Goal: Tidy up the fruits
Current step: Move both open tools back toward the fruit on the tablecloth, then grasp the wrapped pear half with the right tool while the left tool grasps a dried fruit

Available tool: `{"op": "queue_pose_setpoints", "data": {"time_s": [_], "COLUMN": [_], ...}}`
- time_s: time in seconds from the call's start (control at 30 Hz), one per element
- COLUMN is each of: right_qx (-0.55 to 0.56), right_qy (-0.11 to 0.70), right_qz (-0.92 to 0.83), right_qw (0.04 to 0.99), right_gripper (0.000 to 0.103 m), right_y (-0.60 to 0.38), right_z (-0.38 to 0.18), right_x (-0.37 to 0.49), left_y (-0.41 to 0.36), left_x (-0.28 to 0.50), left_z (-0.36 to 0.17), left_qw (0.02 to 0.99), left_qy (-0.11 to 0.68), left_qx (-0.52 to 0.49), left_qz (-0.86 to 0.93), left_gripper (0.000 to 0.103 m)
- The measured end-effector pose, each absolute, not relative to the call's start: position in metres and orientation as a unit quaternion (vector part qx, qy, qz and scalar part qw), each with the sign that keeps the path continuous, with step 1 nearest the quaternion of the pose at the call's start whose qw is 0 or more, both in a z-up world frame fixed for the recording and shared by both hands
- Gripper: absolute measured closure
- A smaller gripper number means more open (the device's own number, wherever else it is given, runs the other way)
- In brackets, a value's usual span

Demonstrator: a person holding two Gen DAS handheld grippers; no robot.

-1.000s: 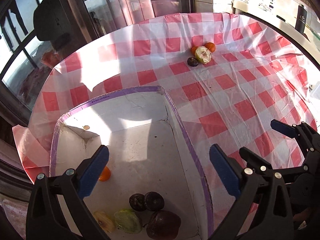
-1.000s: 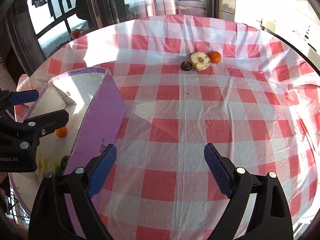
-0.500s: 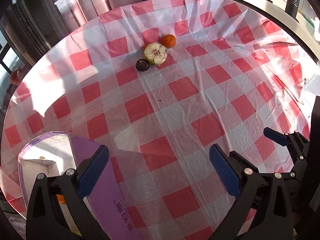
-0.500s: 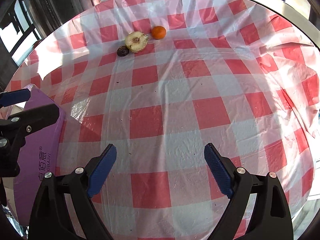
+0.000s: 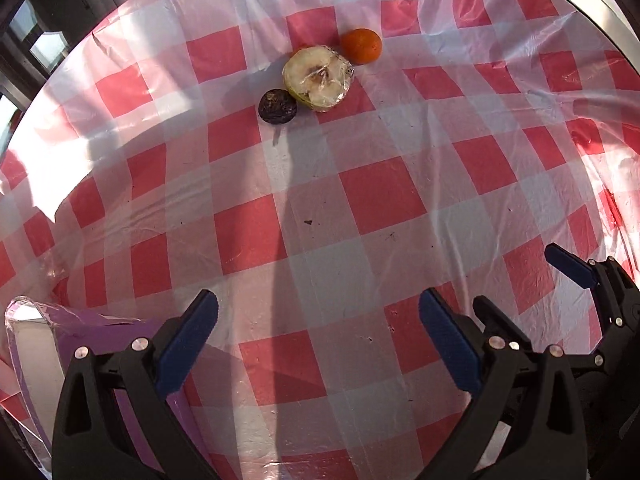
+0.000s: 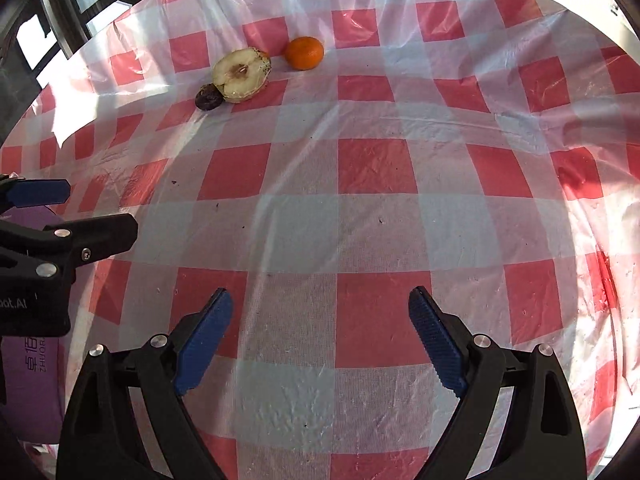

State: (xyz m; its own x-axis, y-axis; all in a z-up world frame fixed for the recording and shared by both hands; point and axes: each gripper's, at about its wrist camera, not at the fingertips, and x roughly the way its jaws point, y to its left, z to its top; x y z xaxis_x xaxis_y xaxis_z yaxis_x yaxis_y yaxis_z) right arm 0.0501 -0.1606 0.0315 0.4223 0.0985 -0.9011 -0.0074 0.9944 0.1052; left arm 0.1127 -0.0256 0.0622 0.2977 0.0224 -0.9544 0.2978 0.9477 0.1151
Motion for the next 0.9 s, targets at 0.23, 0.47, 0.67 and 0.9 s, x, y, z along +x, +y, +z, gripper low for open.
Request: {"op": "queue_pose_setpoints", "data": {"time_s": [0.23, 0.47, 0.67, 0.9], "right_qx": [-0.010, -0.043, -0.044, -0.067], "right_qy": [0.515, 0.481, 0.468, 0.452], "right_qz": [0.081, 0.124, 0.158, 0.209], "right_qw": [0.853, 0.867, 0.869, 0.865], "right_gripper": [0.014, 0.013, 0.015, 0.028], "right_y": [-0.150, -0.130, -0.108, -0.083], "right_z": [0.015, 0.010, 0.010, 0.012], "right_x": [0.117, 0.182, 0.226, 0.253], "left_y": [-0.005, 0.038, 0.048, 0.035], "left_x": [0.152, 0.173, 0.167, 0.160], "left_z": [0.032, 0.030, 0.036, 0.022], "left_qw": [0.785, 0.800, 0.820, 0.822], "left_qy": [0.613, 0.600, 0.571, 0.570], "left_qx": [0.084, -0.001, -0.032, 0.014], "left_qz": [-0.028, 0.021, 0.027, -0.001], "left_gripper": [0.002, 0.003, 0.003, 0.003]}}
